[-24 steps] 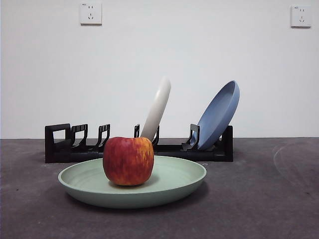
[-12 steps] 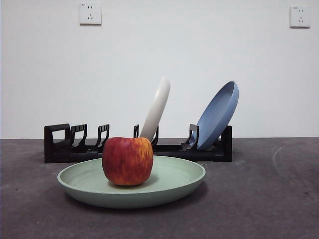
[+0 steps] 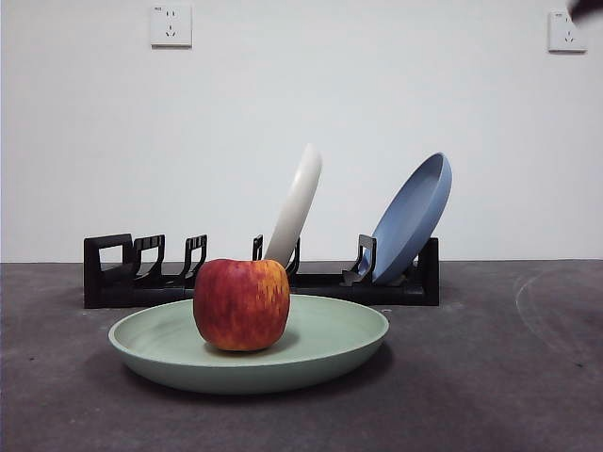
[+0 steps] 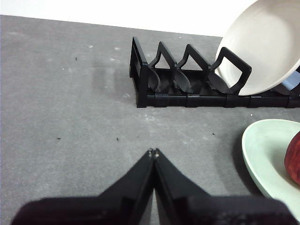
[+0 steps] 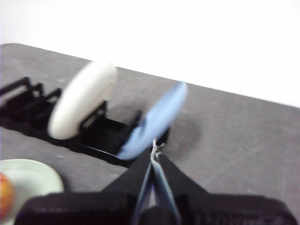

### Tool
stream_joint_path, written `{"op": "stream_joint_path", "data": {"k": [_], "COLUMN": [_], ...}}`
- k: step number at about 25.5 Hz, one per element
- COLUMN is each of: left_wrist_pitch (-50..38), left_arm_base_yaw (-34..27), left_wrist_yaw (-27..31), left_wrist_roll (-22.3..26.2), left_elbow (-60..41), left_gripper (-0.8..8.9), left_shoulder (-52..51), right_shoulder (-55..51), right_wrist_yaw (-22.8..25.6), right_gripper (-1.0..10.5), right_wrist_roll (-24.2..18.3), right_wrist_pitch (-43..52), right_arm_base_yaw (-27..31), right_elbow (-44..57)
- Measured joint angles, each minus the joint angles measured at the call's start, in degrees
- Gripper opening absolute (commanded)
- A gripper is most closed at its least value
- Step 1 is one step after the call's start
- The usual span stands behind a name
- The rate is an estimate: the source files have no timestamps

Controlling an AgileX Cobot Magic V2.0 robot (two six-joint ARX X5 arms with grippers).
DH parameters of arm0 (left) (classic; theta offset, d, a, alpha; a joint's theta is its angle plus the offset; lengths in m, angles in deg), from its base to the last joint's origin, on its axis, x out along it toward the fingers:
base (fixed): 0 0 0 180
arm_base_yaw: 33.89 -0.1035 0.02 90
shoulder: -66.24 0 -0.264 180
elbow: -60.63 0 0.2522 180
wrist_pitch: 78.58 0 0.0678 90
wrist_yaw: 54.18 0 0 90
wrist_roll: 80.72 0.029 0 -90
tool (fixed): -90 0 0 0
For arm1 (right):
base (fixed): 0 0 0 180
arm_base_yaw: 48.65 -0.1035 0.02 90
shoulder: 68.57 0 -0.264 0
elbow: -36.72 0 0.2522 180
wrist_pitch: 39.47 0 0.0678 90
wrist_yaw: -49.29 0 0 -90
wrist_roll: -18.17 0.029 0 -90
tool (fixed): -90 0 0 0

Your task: Take the green plate from the plate rack,put the plate on the table,take the apple from the table,put the apple in the plate

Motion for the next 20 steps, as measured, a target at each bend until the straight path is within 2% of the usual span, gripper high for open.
{"op": "stream_joint_path", "data": {"k": [2, 4, 9, 11, 15, 20], "left_wrist_pitch": [0.02, 0.02, 0.02, 0.0, 0.02, 0.0], "left_arm_base_yaw": [0.0, 0.0, 0.0, 0.0, 0.0, 0.0], "left_wrist_yaw": [0.0, 0.0, 0.0, 0.0, 0.0, 0.0], "left_wrist_roll": [0.0, 0.0, 0.0, 0.0, 0.0, 0.0], "left_elbow": [0.0, 0.0, 0.0, 0.0, 0.0, 0.0], "left_gripper": [-0.03, -0.03, -0.03, -0.03, -0.03, -0.03], "left_shoulder": [0.0, 0.0, 0.0, 0.0, 0.0, 0.0], "right_shoulder": [-2.01, -4.61, -13.38, -16.98, -21.9, -26.82], "right_wrist_yaw": [-2.01, -1.73, 2.84, 4.59, 4.96, 4.96], "right_gripper": [0.0, 0.0, 0.0, 0.0, 0.0, 0.0], "right_wrist_roll": [-0.02, 0.24, 2.19, 2.73, 3.34, 4.28], "right_wrist_pitch": [6.25, 11.69, 20.22, 20.41, 20.15, 11.82], "right_arm_base_yaw": [5.03, 8.46, 12.7, 13.07, 13.05, 13.05], "right_elbow": [5.79, 10.88, 21.81, 25.03, 29.66, 30.27]}}
